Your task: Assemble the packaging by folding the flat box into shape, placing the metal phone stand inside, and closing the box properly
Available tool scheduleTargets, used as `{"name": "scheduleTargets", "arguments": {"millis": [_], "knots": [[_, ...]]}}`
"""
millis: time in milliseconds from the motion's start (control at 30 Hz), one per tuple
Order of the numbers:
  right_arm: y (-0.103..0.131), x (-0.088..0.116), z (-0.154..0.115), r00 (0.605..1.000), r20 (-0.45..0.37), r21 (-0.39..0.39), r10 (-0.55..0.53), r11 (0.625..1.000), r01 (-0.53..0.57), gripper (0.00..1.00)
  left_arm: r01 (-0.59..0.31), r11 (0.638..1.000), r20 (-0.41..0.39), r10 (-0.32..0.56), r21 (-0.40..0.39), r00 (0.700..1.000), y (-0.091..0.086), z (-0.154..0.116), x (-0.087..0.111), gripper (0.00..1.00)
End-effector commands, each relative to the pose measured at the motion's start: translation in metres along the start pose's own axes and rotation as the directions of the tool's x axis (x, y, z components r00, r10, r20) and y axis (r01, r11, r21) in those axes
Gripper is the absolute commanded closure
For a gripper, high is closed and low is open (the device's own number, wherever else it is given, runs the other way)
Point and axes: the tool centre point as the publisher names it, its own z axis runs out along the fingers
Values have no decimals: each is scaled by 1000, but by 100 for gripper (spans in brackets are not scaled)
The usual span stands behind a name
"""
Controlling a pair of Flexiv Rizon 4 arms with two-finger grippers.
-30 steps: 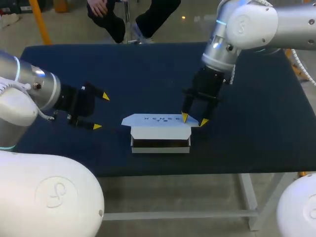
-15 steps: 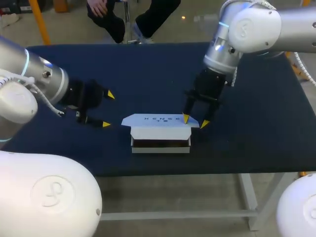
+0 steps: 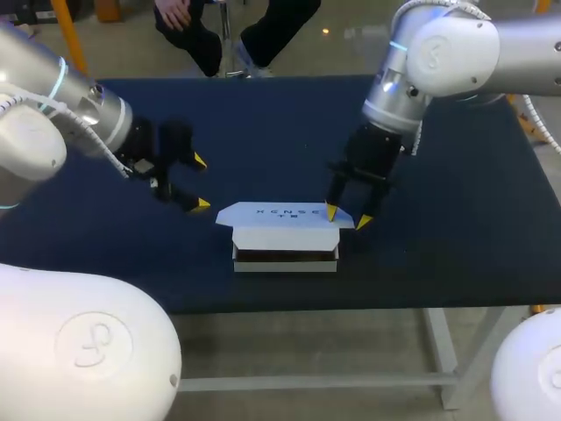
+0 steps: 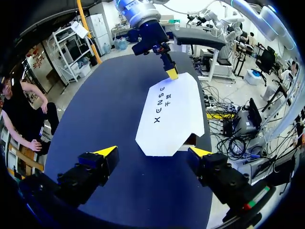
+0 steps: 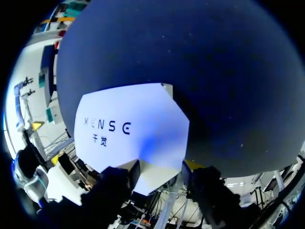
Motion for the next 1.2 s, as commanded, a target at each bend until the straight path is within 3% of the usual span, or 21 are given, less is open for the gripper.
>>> {"name": "scheduleTargets", "arguments": {"millis": [33, 300, 400, 500, 600, 767, 833, 867, 900, 933, 1200], "knots": [[0, -1, 2, 1000, -4, 1, -1, 1000, 1, 38, 3, 999, -29, -4, -36, 1000, -6, -1, -2, 0], [0, -1, 3, 1000, -6, -2, -1, 1000, 1, 42, 3, 999, -29, -4, -36, 1000, -6, -1, -2, 0], [-1, -1, 3, 1000, -4, -7, 1, 1000, -1, 44, 140, 988, -61, -144, -59, 988, -11, 2, -7, 0], [-1, -1, 3, 1000, -3, -10, 3, 1000, -3, 45, 281, 955, -79, -288, -89, 954, -14, 6, -8, 0], [-1, -1, 4, 1000, -2, -13, 3, 1000, -3, 48, 420, 899, -117, -434, -126, 893, -19, 11, -10, 0], [-1, 1, 5, 1000, 6, -16, 5, 1000, -5, 49, 552, 818, -186, -574, -161, 798, -24, 18, -11, 0], [-1, 1, 6, 1000, 6, -16, 6, 1000, -6, 50, 583, 794, -171, -607, -171, 776, -25, 20, -11, 0], [-1, 1, 6, 1000, 7, -17, 8, 1000, -7, 50, 621, 764, -129, -643, -174, 755, -25, 22, -13, 0], [-1, 1, 6, 1000, 7, -17, 9, 1000, -9, 50, 661, 732, -35, -674, -167, 738, -26, 24, -14, 0], [-1, 1, 6, 1000, 7, -18, 10, 1000, -9, 50, 671, 722, 22, -678, -170, 735, -26, 26, -14, 0], [0, -1, 6, 1000, 3, -24, 15, 1000, -15, 50, 671, 722, 22, -678, -170, 735, -26, 26, -14, 0]]}}
